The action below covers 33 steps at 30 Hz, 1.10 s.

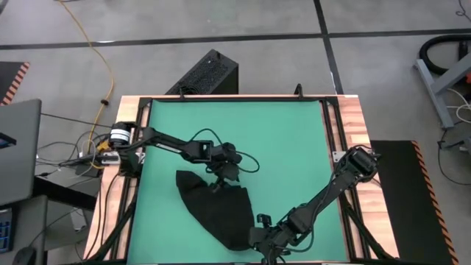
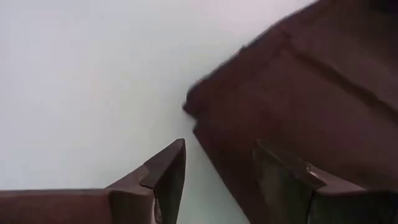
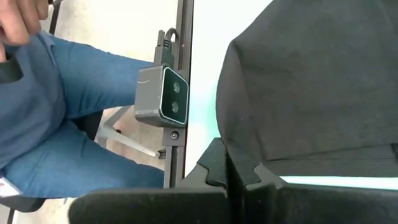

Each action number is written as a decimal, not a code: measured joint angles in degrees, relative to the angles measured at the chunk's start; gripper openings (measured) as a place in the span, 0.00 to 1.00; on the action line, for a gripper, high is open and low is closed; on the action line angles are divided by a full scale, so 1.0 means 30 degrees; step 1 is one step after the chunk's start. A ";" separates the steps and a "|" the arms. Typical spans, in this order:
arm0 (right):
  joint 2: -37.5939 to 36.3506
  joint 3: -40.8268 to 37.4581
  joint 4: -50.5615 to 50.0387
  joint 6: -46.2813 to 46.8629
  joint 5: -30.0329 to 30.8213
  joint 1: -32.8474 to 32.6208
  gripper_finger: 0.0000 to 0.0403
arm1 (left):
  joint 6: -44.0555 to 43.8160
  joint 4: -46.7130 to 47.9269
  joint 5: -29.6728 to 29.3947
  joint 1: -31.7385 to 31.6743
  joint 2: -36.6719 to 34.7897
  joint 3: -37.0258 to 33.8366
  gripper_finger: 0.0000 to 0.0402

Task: Roll towel
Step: Roll the black towel

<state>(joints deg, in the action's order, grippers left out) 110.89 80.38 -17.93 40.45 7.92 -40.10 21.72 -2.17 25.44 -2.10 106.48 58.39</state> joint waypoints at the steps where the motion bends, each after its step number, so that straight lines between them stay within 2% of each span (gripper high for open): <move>1: 0.0000 0.0000 0.0015 0.0000 0.0009 0.0000 0.02 | -0.0303 -0.0257 0.0060 0.0078 0.0217 0.0007 0.44; 3: 0.0000 0.0000 -0.0007 0.0015 0.0264 0.0000 0.02 | -0.0815 -0.0640 0.0414 0.0231 0.0848 0.0030 0.44; 6: 0.0000 -0.0007 0.0006 0.0007 0.0488 -0.0007 0.02 | -0.0988 -0.0441 -0.0085 0.0363 0.1431 0.0291 0.44; 12: 0.0000 -0.0007 -0.0015 0.0006 0.0488 -0.0015 0.02 | -0.1118 0.0113 -0.0265 0.0239 0.1248 0.0410 0.42; 15: 0.0000 -0.0007 -0.0015 0.0007 0.0488 -0.0007 0.02 | -0.1145 0.0101 -0.0257 0.0294 0.1237 0.0424 0.31; 20: 0.0000 -0.0007 -0.0015 -0.0044 0.0682 -0.0007 0.02 | -0.1261 0.0185 -0.0206 0.0312 0.1237 0.0424 0.04; 24: 0.0000 -0.0007 -0.0115 -0.0139 0.0976 0.0000 0.02 | -0.2245 0.0384 -0.0441 0.0304 0.1224 0.0433 0.01; 29: 0.0000 -0.0007 -0.0913 -0.0140 0.3455 0.0120 0.02 | -0.3408 0.3146 -0.0787 0.0420 0.0164 0.1249 0.00; 33: 0.0000 -0.0007 -0.1990 0.0153 0.6461 0.0454 0.02 | -0.3482 0.6287 -0.3018 0.0927 -0.1862 0.2090 0.00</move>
<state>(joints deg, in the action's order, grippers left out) 110.89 80.36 -23.90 40.91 27.31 -38.73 11.27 16.69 16.38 0.68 100.89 64.66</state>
